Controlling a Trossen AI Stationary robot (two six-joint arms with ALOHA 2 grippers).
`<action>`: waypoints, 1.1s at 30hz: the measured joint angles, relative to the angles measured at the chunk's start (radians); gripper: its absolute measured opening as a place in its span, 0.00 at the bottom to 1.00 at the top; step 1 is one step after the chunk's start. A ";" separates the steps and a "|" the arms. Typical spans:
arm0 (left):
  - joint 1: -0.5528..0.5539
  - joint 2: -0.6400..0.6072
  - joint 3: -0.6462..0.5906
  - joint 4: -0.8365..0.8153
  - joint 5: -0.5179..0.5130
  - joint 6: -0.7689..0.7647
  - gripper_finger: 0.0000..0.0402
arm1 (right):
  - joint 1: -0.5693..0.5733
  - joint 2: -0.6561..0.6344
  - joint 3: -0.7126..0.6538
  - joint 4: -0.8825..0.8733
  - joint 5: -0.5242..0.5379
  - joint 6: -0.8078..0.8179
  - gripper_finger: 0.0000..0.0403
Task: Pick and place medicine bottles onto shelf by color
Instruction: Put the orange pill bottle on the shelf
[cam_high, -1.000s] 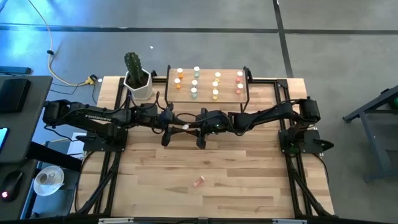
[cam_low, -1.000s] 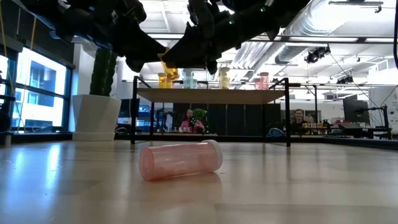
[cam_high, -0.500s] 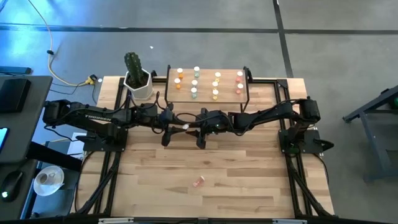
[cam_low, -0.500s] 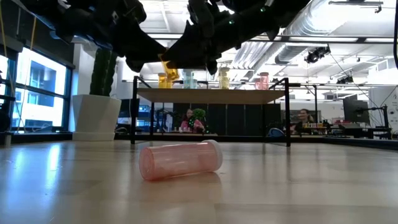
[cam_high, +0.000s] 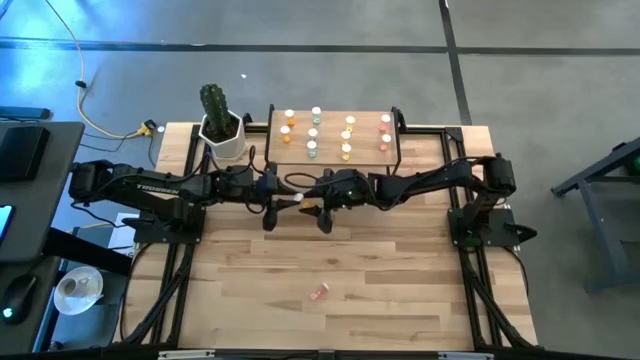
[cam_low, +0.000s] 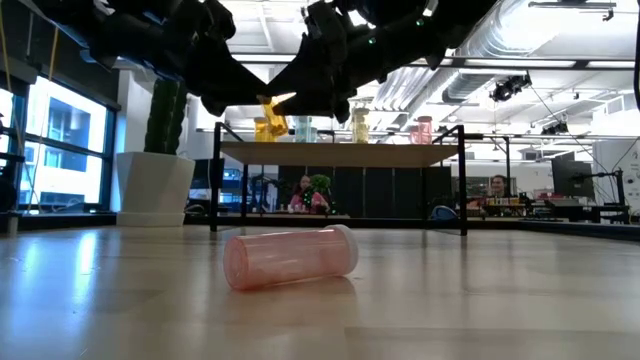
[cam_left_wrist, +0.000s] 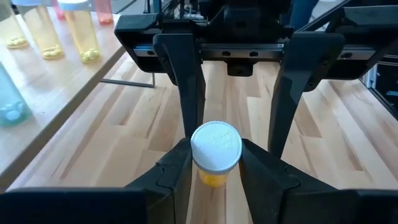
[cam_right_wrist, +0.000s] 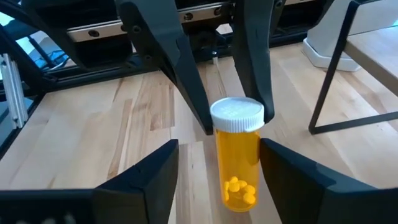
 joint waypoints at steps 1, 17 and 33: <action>0.004 0.000 0.000 0.000 0.000 0.000 0.27 | -0.003 0.000 0.000 -0.002 -0.001 0.000 0.53; 0.073 -0.094 0.000 -0.088 -0.001 0.029 0.27 | -0.021 -0.081 0.000 -0.079 0.013 -0.020 0.54; 0.296 -0.163 0.264 -0.483 -0.056 0.223 0.27 | -0.063 -0.213 0.000 -0.175 0.095 -0.133 0.54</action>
